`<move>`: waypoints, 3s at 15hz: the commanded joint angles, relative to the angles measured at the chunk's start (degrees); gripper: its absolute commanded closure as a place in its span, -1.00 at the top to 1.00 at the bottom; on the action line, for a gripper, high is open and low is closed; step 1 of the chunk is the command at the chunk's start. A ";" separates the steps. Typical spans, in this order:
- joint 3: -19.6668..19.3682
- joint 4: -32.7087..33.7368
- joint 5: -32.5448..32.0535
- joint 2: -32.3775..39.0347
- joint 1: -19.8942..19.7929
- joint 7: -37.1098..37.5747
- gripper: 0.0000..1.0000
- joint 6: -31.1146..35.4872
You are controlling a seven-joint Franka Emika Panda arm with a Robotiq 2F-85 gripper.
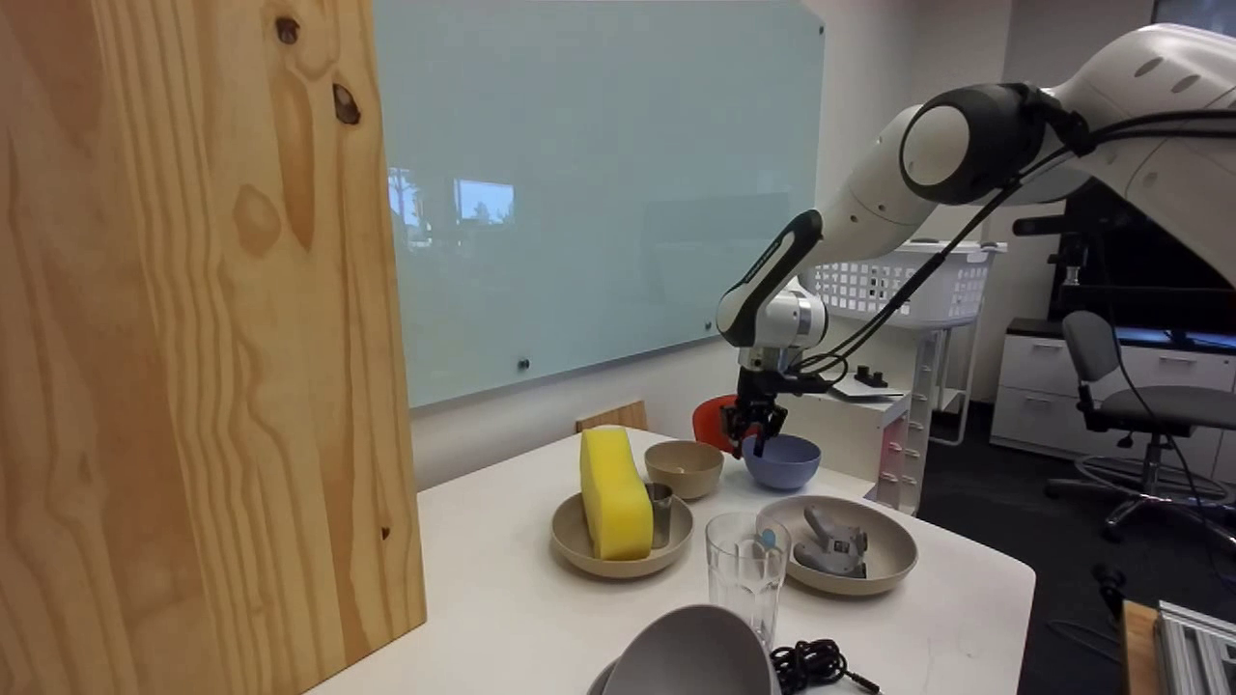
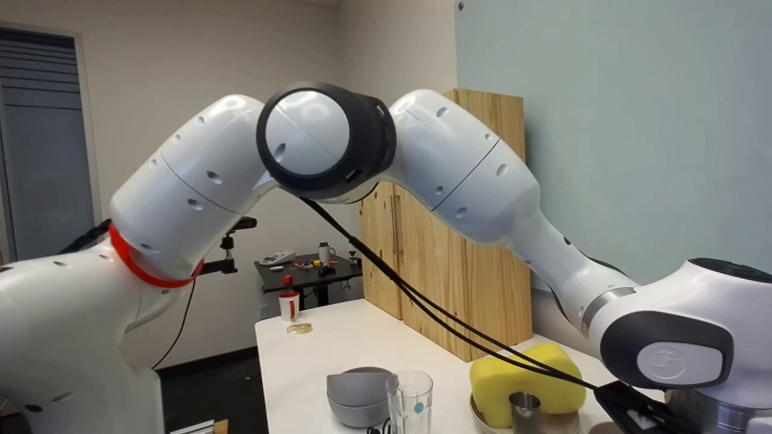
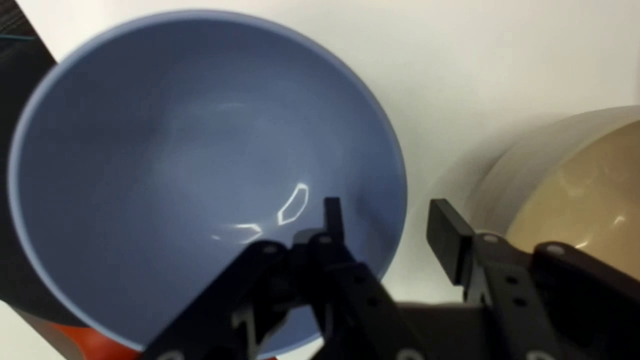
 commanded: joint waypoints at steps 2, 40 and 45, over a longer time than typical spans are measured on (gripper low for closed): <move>1.03 4.98 1.11 3.54 -1.62 -2.27 -0.77 -1.81; -1.85 19.20 -10.81 1.07 14.13 6.73 -0.97 -18.96; -0.97 18.93 -9.85 2.29 14.01 5.91 -0.97 -16.18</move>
